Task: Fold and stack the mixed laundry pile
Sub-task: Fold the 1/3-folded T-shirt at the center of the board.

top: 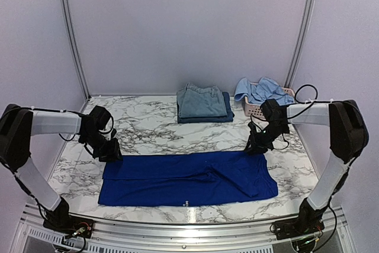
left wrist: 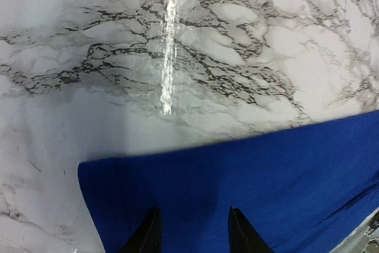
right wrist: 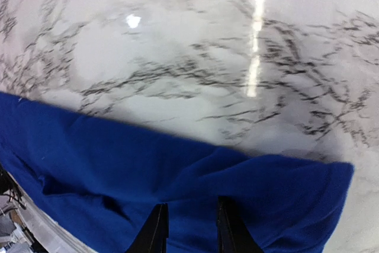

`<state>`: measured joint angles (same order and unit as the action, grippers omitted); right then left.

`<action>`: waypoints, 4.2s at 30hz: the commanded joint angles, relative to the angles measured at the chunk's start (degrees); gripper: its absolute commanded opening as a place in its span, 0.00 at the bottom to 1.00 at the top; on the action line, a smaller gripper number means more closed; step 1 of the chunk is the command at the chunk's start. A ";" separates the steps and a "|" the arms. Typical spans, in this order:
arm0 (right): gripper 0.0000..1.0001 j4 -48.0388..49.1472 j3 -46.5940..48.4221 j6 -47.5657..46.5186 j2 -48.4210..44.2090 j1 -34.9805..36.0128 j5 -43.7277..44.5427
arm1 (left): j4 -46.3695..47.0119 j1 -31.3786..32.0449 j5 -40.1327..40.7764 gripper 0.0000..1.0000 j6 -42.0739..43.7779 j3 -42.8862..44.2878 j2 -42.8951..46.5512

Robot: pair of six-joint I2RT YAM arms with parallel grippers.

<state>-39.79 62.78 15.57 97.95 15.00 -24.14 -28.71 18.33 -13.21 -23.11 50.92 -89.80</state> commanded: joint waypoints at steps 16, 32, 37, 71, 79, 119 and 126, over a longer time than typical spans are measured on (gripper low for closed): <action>0.33 -2.18 10.99 -7.60 1.23 -3.89 -4.24 | 2.51 -3.27 -0.94 0.42 3.37 13.70 -10.08; 0.34 -0.48 5.12 -6.70 1.33 9.02 -2.31 | 5.48 7.58 -4.09 0.54 9.48 17.56 -0.95; 0.34 0.39 7.09 -8.12 6.25 9.28 -3.01 | 5.58 9.33 -2.95 0.54 8.86 18.95 -1.83; 0.13 -1.12 8.53 -4.42 3.33 34.70 -14.59 | 12.98 13.63 1.88 0.55 17.41 9.33 5.16; 0.33 0.46 3.24 -0.35 -4.59 20.75 -3.87 | 14.55 16.20 2.80 0.55 17.01 9.91 3.59; 0.00 -3.29 9.23 -6.54 3.89 23.61 -8.27 | 16.62 16.29 4.51 0.56 18.12 8.54 5.95; 0.16 -3.21 6.83 -5.24 3.96 31.11 -10.37 | 18.70 16.87 3.10 0.62 21.01 6.45 7.72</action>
<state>-42.13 70.81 9.63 102.52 43.40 -32.42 -12.84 34.54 -8.99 -4.93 58.67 -84.53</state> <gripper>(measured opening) 0.096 0.592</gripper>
